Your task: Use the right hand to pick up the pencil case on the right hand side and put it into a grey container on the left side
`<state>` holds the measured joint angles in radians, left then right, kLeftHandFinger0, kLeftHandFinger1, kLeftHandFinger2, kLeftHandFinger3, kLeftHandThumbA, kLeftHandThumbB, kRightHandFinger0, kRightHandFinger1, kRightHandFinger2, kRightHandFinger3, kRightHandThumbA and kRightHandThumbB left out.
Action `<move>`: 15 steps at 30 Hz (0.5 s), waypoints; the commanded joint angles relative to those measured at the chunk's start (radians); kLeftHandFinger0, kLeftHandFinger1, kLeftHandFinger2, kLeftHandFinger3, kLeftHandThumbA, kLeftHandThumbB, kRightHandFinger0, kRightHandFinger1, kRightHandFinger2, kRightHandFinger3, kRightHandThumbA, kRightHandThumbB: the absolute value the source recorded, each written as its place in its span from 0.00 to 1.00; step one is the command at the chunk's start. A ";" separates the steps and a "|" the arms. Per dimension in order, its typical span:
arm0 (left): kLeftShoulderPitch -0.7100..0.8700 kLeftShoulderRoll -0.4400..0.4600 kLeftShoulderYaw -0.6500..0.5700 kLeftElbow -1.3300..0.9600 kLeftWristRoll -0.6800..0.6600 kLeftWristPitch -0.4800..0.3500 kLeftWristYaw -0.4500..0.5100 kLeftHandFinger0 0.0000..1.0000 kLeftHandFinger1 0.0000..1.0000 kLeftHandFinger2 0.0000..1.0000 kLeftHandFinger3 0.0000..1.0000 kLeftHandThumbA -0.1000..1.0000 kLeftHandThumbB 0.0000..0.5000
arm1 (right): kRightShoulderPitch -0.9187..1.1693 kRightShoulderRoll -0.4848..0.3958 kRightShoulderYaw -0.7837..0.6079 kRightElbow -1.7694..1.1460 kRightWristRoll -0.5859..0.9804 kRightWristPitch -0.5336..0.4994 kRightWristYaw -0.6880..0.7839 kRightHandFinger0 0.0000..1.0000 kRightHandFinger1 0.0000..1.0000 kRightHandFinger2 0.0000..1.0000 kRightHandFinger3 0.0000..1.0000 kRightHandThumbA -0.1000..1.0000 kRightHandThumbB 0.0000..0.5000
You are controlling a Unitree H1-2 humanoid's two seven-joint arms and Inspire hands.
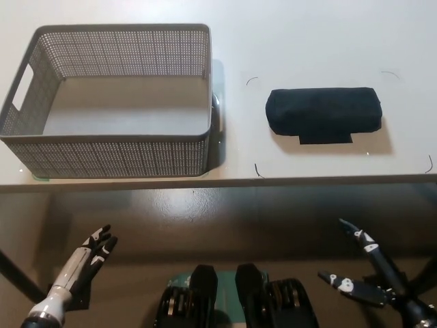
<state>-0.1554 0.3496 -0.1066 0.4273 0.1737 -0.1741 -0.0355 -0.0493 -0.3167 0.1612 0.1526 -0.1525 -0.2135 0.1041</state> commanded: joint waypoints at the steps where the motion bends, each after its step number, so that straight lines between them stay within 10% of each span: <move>1: -0.029 0.023 0.010 0.000 0.013 -0.074 -0.001 1.00 0.94 1.00 1.00 1.00 1.00 | 0.041 -0.088 0.002 -0.242 -0.151 0.099 0.046 1.00 1.00 1.00 1.00 0.91 0.90; 15: -0.040 0.028 0.010 0.000 0.012 -0.075 -0.006 1.00 0.90 0.99 1.00 1.00 1.00 | 0.127 -0.184 -0.107 -0.713 -0.207 0.349 0.126 1.00 1.00 1.00 1.00 0.84 0.98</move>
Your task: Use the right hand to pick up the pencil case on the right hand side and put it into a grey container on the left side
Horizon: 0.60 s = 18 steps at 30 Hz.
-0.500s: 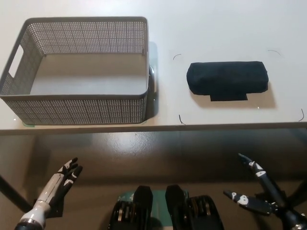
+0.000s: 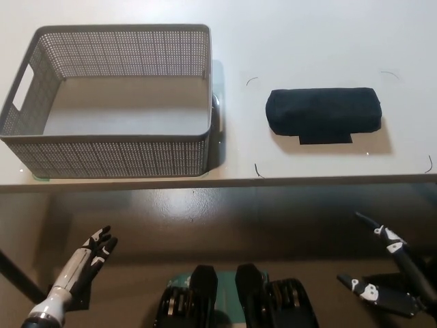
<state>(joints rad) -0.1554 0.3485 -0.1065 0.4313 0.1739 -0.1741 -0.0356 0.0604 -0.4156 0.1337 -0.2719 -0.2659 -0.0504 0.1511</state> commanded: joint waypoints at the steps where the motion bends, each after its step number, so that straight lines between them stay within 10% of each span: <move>1: -0.045 0.031 0.009 0.008 0.017 -0.085 -0.002 1.00 0.90 0.99 1.00 1.00 1.00 | 0.014 -0.087 -0.088 -0.300 -0.100 0.177 0.073 1.00 1.00 1.00 1.00 0.86 0.99; 18: -0.035 0.033 0.005 -0.005 0.026 -0.071 -0.022 1.00 0.86 0.94 1.00 1.00 1.00 | -0.272 -0.141 -0.146 -0.189 -0.151 0.199 0.087 1.00 1.00 1.00 1.00 0.74 0.95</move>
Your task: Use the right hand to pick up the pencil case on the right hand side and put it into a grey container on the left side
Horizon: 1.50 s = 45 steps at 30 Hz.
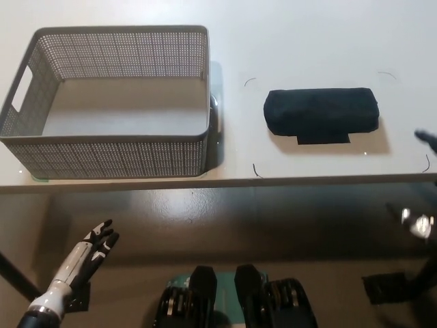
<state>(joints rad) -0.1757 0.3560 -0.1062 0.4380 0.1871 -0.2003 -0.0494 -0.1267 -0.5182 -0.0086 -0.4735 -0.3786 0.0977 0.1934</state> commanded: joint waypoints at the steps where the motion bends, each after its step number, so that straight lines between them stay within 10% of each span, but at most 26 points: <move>1: -0.014 0.025 0.004 -0.012 0.014 -0.042 -0.009 1.00 0.86 0.94 1.00 1.00 1.00 | -0.120 -0.044 0.003 0.025 -0.040 0.071 0.061 1.00 1.00 1.00 1.00 0.71 0.94; 45: -0.005 0.029 0.012 -0.044 0.031 -0.041 -0.035 1.00 0.82 0.90 1.00 1.00 1.00 | -0.897 -0.036 0.393 0.784 -0.202 0.147 0.373 1.00 1.00 1.00 1.00 0.70 1.00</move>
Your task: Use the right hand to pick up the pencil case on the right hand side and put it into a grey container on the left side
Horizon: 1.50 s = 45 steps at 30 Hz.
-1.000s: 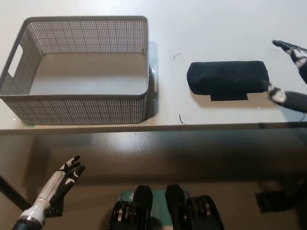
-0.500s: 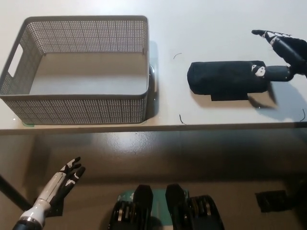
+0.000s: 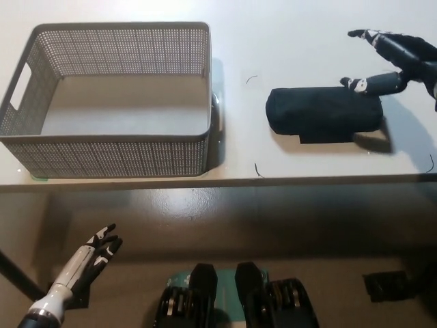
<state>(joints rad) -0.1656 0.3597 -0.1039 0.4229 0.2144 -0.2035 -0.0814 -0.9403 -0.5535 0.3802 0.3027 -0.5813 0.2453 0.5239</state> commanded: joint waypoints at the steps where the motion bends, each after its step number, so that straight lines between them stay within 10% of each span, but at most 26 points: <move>1: -0.015 0.023 0.013 -0.029 -0.007 -0.033 -0.008 1.00 0.82 0.90 1.00 1.00 1.00 | -0.095 0.007 0.007 0.024 0.002 0.000 0.048 1.00 1.00 1.00 1.00 0.70 1.00; 45: -0.029 0.024 0.008 -0.017 0.004 -0.073 -0.024 1.00 0.80 0.85 1.00 1.00 1.00 | -0.275 0.176 0.147 0.527 -0.033 -0.160 0.027 1.00 1.00 1.00 1.00 0.66 1.00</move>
<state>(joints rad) -0.1721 0.3599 -0.1017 0.4226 0.2248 -0.2241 -0.0989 -1.1413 -0.3653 0.5368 0.8398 -0.6112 0.0995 0.5499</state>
